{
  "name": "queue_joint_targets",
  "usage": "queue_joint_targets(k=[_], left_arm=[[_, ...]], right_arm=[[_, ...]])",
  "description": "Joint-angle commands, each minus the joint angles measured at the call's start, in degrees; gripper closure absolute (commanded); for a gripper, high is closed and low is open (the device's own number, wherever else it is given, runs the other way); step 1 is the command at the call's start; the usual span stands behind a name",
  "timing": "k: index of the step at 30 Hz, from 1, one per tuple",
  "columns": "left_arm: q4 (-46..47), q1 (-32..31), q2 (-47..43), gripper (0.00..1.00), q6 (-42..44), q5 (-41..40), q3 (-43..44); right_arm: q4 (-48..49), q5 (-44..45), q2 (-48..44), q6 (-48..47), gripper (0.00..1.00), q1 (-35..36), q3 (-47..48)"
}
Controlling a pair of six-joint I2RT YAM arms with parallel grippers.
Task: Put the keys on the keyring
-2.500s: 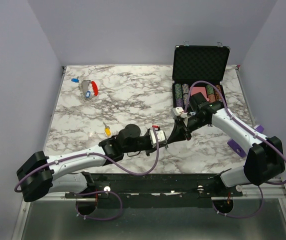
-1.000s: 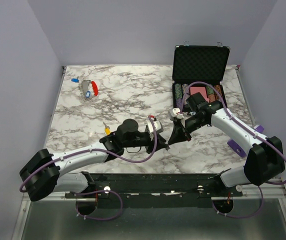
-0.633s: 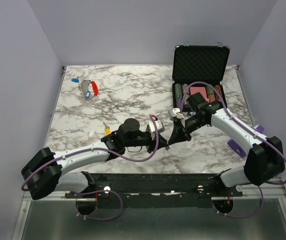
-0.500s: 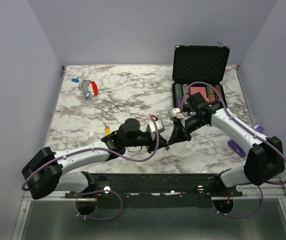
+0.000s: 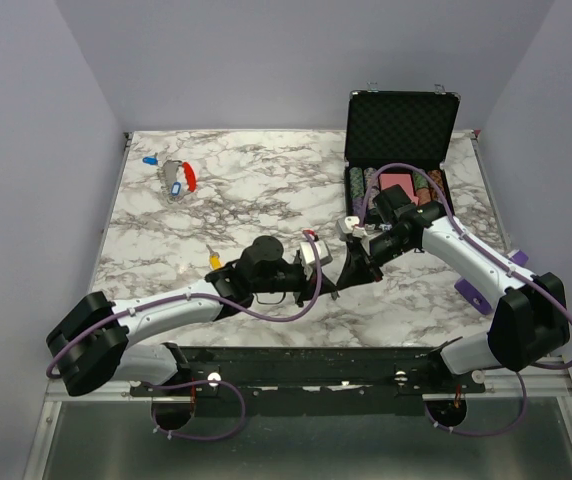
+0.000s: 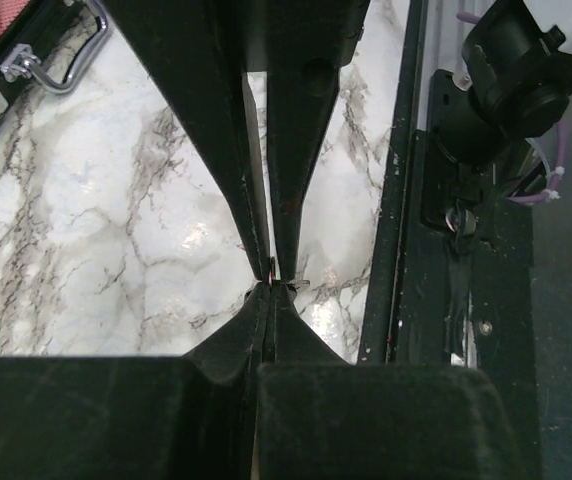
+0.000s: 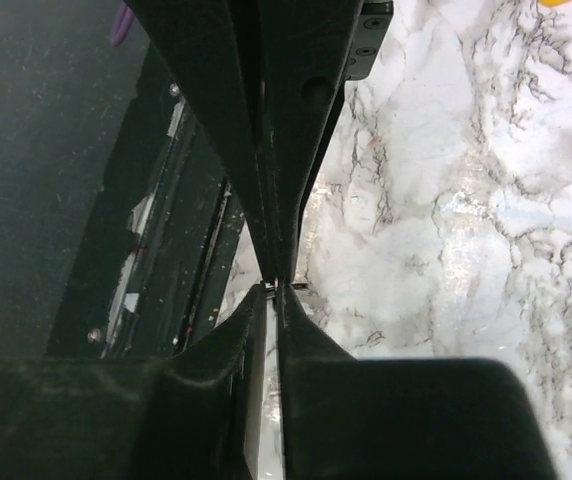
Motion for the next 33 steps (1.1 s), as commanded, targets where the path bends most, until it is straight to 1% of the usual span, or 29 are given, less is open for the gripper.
queue_joint_targets(k=[1, 2, 3, 4, 6, 10, 12, 18, 23, 33], left_arm=[[6.9, -0.3, -2.8, 1.0, -2.5, -3.0, -3.7], [9.5, -0.3, -3.9, 1.0, -3.6, -4.2, -5.6], [12.9, -0.3, -5.2, 1.0, -4.8, -5.2, -8.0], [16.0, -0.3, -6.3, 1.0, -6.1, -5.7, -10.3], [24.7, -0.3, -8.1, 1.0, -7.9, -6.6, -14.6], [41.9, -0.3, -9.0, 1.0, -11.9, -8.4, -22.6], [46.2, -0.2, -8.2, 1.0, -13.0, -8.4, -24.1], [51.5, -0.2, -4.9, 1.0, -14.8, -7.1, -23.3], [51.4, -0.2, -4.4, 1.0, -15.1, -6.3, -22.7], [50.0, -0.3, -3.8, 1.0, -15.6, -6.2, -22.1]], right_arm=[[1.4, -1.1, 0.3, 1.9, 0.72, 0.7, 1.3], [1.4, -1.6, 0.3, 2.7, 0.62, 0.7, 1.6], [1.4, -2.3, 0.3, 3.4, 0.55, 0.7, 2.0], [1.2, -3.1, 0.2, 3.9, 0.51, 0.7, 2.4], [0.5, -4.7, 0.2, 4.2, 0.48, 0.6, 2.9], [0.3, -7.2, 0.4, 4.5, 0.46, 0.6, 3.0], [0.4, -8.6, 0.6, 4.3, 0.46, 0.6, 2.8], [1.8, -11.6, 1.1, 4.5, 0.47, 0.6, 1.6], [3.4, -11.8, 1.1, 6.6, 0.51, 0.6, 1.5], [3.3, -14.2, 1.0, 6.7, 0.55, 0.6, 1.6]])
